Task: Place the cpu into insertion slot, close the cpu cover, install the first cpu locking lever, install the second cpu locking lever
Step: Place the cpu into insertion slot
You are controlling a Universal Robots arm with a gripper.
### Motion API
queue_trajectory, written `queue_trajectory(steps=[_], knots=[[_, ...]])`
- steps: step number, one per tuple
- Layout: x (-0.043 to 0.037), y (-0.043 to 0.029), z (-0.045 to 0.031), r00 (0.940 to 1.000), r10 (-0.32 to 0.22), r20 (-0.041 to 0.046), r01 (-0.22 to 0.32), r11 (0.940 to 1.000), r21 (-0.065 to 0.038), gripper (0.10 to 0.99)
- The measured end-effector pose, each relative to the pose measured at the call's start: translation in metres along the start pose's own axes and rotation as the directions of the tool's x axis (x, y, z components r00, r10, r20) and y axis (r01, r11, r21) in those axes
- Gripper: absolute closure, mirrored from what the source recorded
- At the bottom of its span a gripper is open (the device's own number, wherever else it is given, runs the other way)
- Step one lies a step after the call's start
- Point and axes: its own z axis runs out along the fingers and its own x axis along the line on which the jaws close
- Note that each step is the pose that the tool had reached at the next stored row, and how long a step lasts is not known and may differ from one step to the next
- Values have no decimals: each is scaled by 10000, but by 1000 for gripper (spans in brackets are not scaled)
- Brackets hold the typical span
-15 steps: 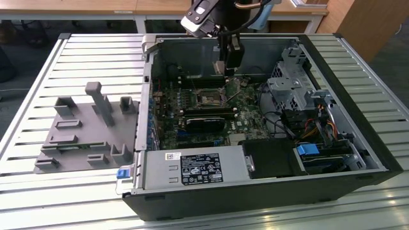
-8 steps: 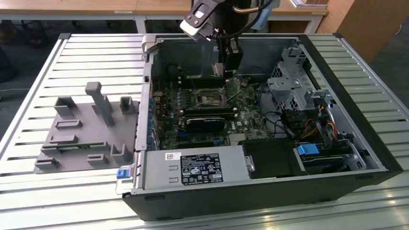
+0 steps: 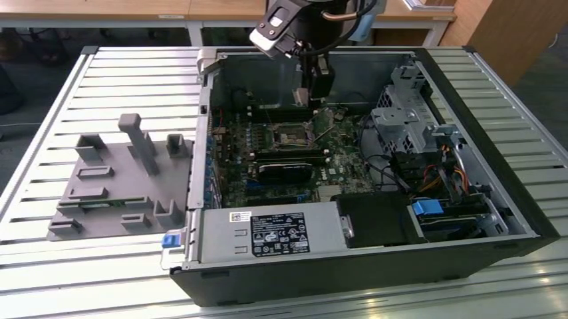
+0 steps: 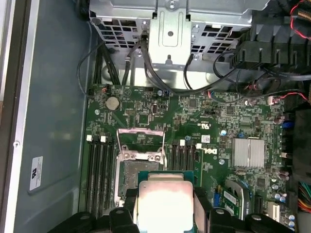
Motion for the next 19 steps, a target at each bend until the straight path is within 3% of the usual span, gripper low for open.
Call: queue_trajectory(steps=[9, 19], knots=[[73, -4, 102, 10000, 4, -8, -4, 9999, 131, 545], [78, -9, 152, 10000, 7, -9, -6, 9998, 213, 545]])
